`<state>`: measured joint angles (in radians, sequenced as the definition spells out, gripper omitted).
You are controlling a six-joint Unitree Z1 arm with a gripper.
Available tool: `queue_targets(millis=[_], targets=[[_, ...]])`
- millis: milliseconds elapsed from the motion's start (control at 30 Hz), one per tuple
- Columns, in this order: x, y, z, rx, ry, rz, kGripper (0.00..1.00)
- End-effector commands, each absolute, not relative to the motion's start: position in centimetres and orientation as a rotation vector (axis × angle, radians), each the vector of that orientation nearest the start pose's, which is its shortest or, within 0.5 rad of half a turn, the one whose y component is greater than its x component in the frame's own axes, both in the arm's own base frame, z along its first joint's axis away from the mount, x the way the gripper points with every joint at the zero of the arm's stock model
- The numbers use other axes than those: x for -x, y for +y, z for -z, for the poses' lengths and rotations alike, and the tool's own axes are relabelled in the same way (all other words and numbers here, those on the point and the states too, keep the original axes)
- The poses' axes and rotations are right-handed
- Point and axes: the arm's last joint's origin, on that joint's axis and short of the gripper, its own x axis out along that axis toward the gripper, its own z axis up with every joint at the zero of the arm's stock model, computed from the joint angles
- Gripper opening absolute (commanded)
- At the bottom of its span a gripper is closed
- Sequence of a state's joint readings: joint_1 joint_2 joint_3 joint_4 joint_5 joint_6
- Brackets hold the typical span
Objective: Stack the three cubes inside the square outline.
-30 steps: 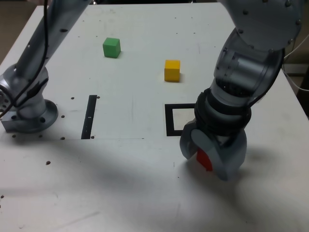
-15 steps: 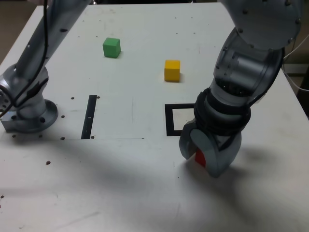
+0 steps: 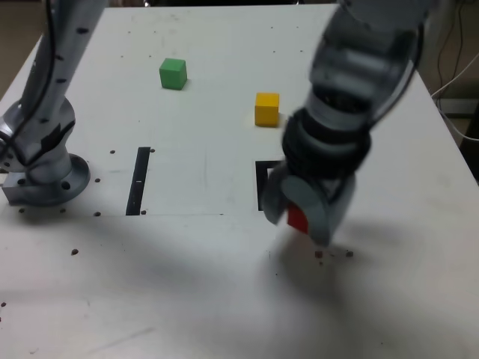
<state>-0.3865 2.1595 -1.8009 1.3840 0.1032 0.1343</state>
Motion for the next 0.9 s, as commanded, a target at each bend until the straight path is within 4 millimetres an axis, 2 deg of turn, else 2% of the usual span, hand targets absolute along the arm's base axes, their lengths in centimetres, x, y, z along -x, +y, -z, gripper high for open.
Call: queue_targets(millis=[0,200,367,533,867], targets=[[-36.4,-13.0,-26.6,-0.453,1.692,0.272,0.31],[-35.6,-8.4,-27.2,-0.293,1.74,0.165,0.31],[-35.4,-5.7,-27.5,-0.195,1.742,0.1,0.31],[-35.8,-4.2,-26.9,-0.105,1.721,0.068,0.31],[-36.2,-2.6,-24.0,-0.007,1.713,0.072,0.31]])
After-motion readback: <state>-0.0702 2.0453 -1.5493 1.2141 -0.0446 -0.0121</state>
